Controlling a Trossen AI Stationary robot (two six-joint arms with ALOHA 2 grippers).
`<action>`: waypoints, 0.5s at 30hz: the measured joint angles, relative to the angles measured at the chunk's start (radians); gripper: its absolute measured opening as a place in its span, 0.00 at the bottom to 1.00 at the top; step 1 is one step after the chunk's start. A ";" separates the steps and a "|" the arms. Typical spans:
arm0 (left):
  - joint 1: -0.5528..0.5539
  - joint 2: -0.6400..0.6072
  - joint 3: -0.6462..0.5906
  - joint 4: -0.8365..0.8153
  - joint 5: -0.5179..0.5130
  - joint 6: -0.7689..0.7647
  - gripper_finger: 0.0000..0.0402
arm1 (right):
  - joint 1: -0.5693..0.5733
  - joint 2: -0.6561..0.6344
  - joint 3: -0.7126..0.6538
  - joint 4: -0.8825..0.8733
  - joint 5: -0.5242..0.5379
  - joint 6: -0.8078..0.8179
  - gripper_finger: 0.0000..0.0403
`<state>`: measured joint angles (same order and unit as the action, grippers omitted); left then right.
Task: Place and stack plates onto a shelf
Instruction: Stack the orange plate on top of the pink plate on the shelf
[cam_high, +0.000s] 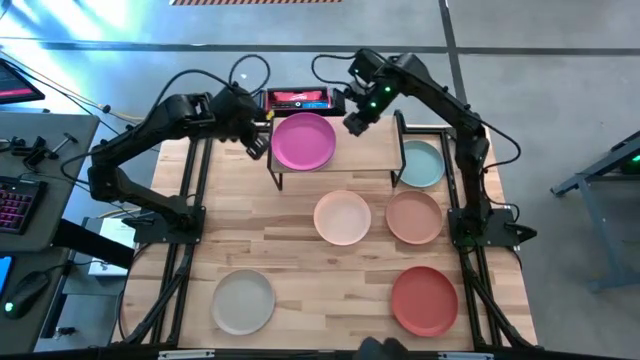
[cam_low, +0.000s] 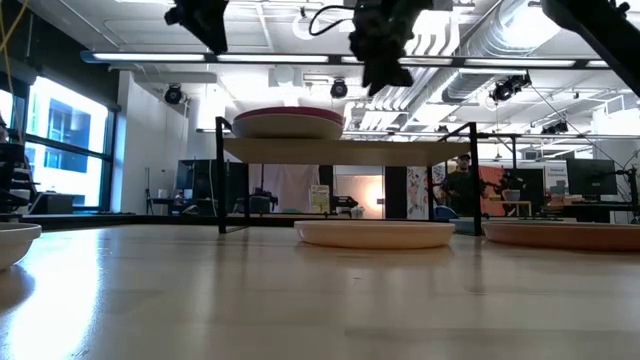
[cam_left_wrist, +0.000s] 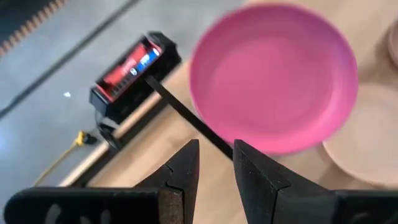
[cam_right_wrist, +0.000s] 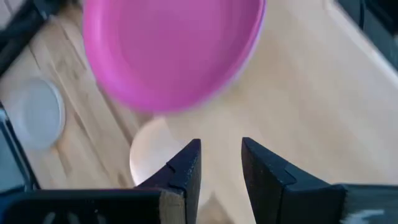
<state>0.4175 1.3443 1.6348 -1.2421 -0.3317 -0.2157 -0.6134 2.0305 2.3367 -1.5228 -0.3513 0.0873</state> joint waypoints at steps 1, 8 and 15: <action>-0.002 -0.001 -0.016 0.001 0.017 0.000 0.22 | 0.004 -0.009 0.000 -0.031 0.002 -0.002 0.23; -0.029 0.000 -0.131 -0.006 0.114 -0.001 0.22 | 0.067 -0.080 -0.011 -0.047 -0.049 0.018 0.23; -0.072 0.000 -0.208 -0.055 0.177 -0.019 0.22 | 0.191 -0.128 -0.012 -0.048 -0.078 0.052 0.23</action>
<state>0.3455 1.3441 1.4268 -1.2976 -0.1551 -0.2347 -0.4223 1.9030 2.3249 -1.5709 -0.4294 0.1389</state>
